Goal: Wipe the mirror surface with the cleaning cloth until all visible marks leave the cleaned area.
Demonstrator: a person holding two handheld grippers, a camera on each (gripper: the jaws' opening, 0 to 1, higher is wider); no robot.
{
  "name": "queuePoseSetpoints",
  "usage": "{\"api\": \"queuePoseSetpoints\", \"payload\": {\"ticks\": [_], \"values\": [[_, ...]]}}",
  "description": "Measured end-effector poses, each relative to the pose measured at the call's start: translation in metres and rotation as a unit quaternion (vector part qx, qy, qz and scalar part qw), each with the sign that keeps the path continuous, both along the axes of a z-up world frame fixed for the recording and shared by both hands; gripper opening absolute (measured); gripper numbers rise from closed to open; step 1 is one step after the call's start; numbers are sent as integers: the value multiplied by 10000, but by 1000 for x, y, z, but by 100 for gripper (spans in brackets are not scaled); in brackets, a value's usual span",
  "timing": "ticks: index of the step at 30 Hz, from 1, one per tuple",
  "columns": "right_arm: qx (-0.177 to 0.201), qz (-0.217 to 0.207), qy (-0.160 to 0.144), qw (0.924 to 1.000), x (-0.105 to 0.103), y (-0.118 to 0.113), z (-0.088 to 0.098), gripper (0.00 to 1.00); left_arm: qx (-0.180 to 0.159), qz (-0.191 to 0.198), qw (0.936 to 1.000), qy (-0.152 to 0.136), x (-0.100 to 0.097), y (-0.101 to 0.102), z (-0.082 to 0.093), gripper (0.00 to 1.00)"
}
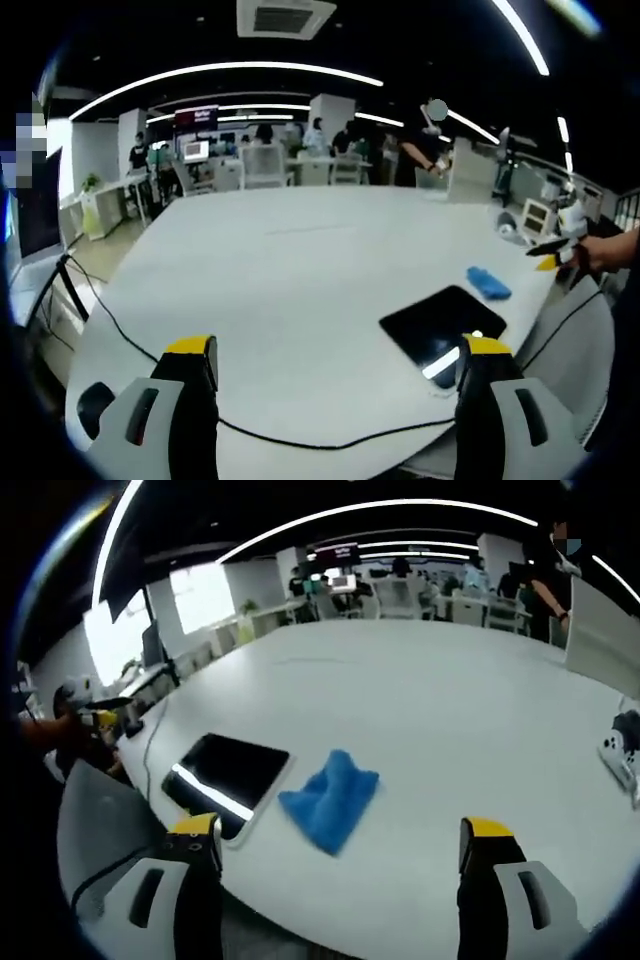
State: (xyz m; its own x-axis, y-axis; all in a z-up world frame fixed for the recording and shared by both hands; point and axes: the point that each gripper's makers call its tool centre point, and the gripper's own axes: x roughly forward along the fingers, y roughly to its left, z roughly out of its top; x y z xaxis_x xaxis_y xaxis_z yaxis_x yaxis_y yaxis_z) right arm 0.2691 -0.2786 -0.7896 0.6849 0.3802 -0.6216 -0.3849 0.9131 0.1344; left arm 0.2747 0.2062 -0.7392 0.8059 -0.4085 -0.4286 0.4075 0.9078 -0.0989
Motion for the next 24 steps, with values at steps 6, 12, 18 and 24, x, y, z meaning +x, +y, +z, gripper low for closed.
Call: {"api": "queuePoseSetpoints", "payload": {"ticks": [6,12,18,24], "values": [[-26,-14,8,10000,-4,3,0,97,3,2,10000,14,0,-1,-2,100],[-74,-28,39,10000,2,0,2,96,7,61,10000,-28,-2,5,1,100],[-183,-37,8,9998,4,-4,9,96,31,-53,10000,-24,-2,3,2,100],[-166,-100,-19,9998,8,-1,16,95,64,-118,9999,47,-3,5,-2,100]]}}
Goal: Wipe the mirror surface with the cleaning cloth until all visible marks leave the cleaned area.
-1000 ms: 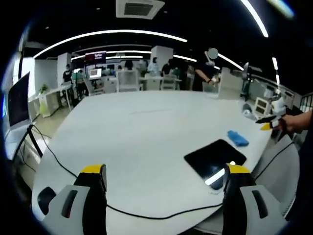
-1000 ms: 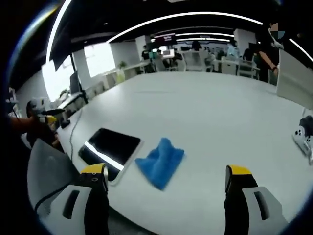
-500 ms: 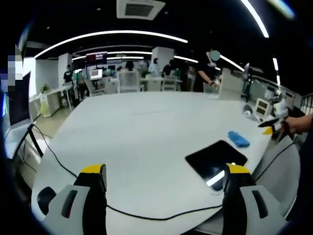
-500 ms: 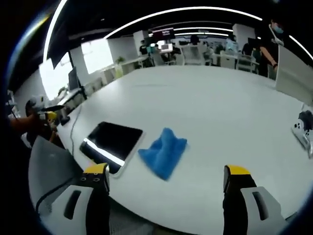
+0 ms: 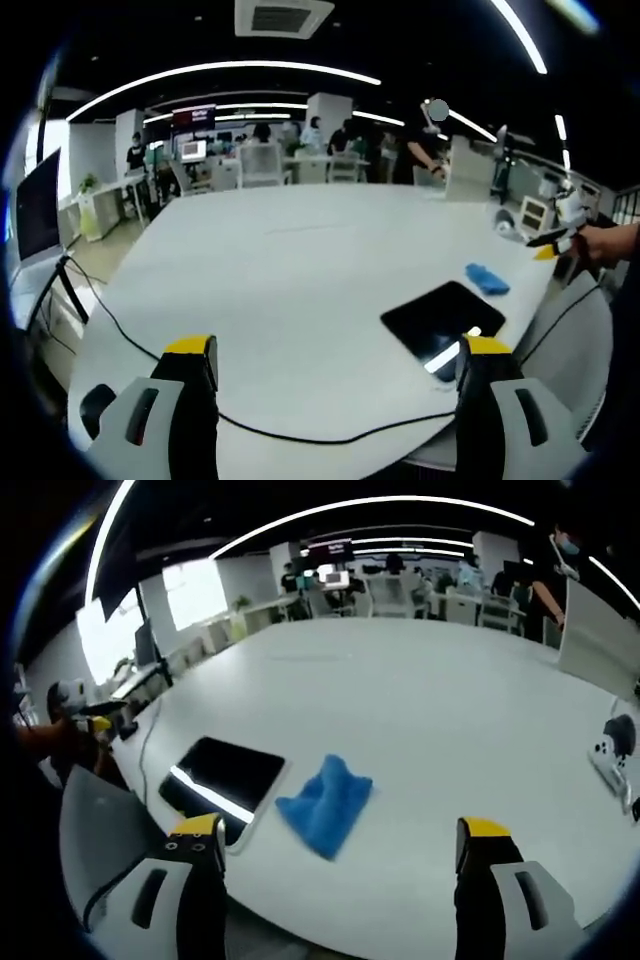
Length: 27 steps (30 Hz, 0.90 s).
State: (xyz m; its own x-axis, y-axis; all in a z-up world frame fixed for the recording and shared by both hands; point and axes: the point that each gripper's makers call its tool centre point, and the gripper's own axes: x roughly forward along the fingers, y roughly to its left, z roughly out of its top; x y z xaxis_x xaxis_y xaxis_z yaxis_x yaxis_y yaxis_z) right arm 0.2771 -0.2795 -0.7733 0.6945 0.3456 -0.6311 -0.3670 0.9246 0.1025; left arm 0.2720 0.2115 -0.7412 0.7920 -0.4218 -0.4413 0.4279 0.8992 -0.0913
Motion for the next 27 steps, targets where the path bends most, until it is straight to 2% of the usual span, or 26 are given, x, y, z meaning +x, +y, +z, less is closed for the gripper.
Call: {"api": "queuePoseSetpoints", "payload": {"ticks": [6,11,13,16,17,19,22,25,27], "values": [[-84,-144,191,9997,12,4,10,89,-40,0,10000,-7,1,4,1,100],[-171,-134,299,9993,31,11,25,89,-83,-34,9999,104,-2,1,-12,100],[-395,-32,530,9978,34,13,24,88,-93,-106,9998,137,-4,-5,-13,100],[-454,-70,695,9965,47,16,24,88,-118,-137,9997,139,-4,-7,-14,100],[-562,-152,962,9937,48,14,19,86,-125,-124,9997,147,-3,-6,-15,100],[-511,-227,1229,9908,53,16,14,84,-151,-112,9997,136,-3,-8,-13,100],[-208,-400,1194,9918,65,24,17,82,-169,-117,9997,105,-3,-9,-10,100],[-244,-333,1147,9925,69,28,13,77,-135,-67,9999,65,-3,-5,-11,100],[-250,-252,1009,9943,74,32,6,71,-157,-57,9998,85,-5,-4,-11,100]]}}
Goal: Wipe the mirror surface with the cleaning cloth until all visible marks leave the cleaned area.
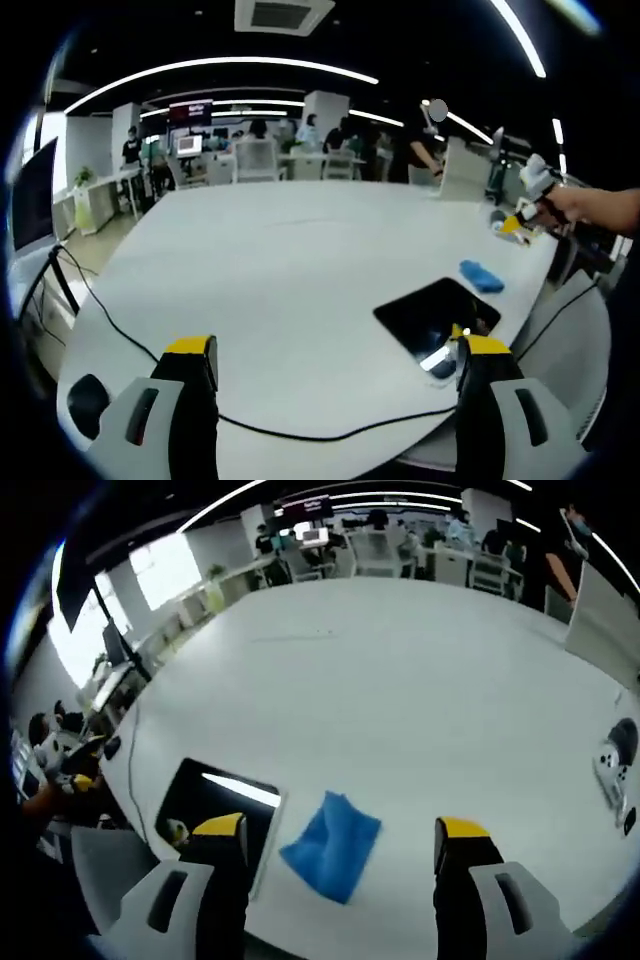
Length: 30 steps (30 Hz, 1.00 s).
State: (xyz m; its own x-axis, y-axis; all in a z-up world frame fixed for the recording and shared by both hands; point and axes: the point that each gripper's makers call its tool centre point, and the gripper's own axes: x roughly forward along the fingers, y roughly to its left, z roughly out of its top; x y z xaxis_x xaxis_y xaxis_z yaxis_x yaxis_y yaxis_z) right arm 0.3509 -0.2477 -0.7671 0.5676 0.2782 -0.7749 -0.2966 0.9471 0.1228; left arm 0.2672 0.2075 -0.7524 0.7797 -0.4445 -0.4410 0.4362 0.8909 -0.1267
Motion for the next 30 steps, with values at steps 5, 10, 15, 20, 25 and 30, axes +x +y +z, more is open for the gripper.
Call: {"api": "queuePoseSetpoints", "payload": {"ticks": [5,10,15,20,25,30], "values": [[48,34,-9,10000,2,6,-31,55,25,-41,10000,44,-3,-2,-4,100],[81,-53,230,9997,-3,13,-58,47,22,-40,10000,37,-5,-1,-2,100],[29,-82,360,9993,-2,20,-74,39,45,-35,10000,63,-6,0,-4,100],[-317,155,502,9981,-5,17,-99,23,43,-29,9999,86,-8,-1,-6,100],[-401,34,446,9982,-3,16,-106,14,49,-66,9999,120,-9,-3,-8,100],[-589,48,433,9973,0,13,-110,8,50,-43,9999,124,-7,-1,-9,100]]}}
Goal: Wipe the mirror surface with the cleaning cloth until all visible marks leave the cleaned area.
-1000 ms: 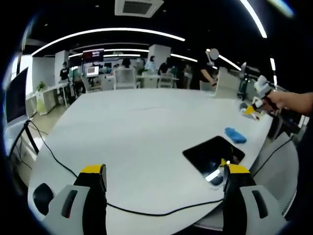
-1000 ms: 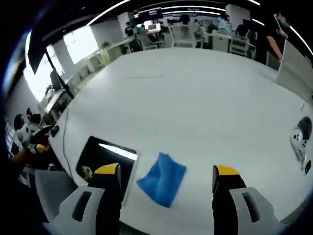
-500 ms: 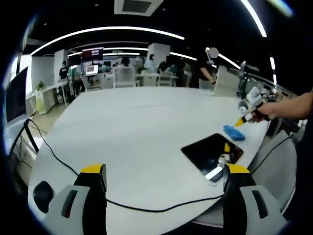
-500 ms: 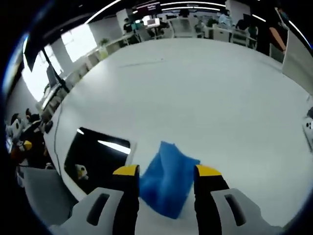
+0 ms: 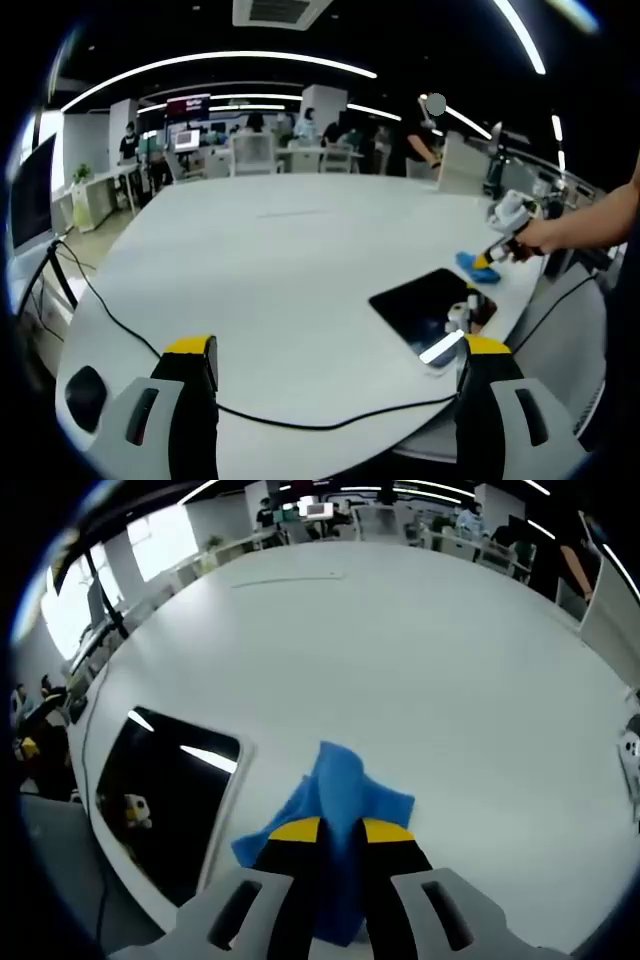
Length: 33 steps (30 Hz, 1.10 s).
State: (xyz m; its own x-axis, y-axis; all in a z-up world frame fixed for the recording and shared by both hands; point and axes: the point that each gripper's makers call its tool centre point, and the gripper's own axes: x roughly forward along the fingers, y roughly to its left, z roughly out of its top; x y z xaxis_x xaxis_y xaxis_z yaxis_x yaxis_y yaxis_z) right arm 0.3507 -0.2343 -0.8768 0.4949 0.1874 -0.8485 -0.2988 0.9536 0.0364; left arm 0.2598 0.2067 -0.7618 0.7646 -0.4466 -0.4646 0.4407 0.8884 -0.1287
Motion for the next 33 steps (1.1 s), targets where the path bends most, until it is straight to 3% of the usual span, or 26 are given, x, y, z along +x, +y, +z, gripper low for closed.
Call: {"api": "queuePoseSetpoints", "payload": {"ticks": [7,10,19,21,25,28,33], "values": [[-257,10,162,9995,-4,1,0,1,-20,4,10000,9,0,-2,-2,100],[-67,-217,334,9992,-8,1,-1,1,-29,-40,10000,17,-1,-5,-3,100],[94,-286,488,9984,-16,0,-1,0,-2,-184,9998,8,-2,-9,-1,100],[292,-563,644,9959,-17,1,0,0,13,-212,9998,9,-2,-9,-1,100],[346,-555,583,9962,-17,-4,1,1,10,-213,9998,-12,0,-7,3,100],[588,-740,665,9933,-20,-4,9,1,25,-196,9998,-14,1,-5,5,100],[641,-775,610,9931,-14,-10,26,1,63,-179,9998,47,0,-2,1,100]]}}
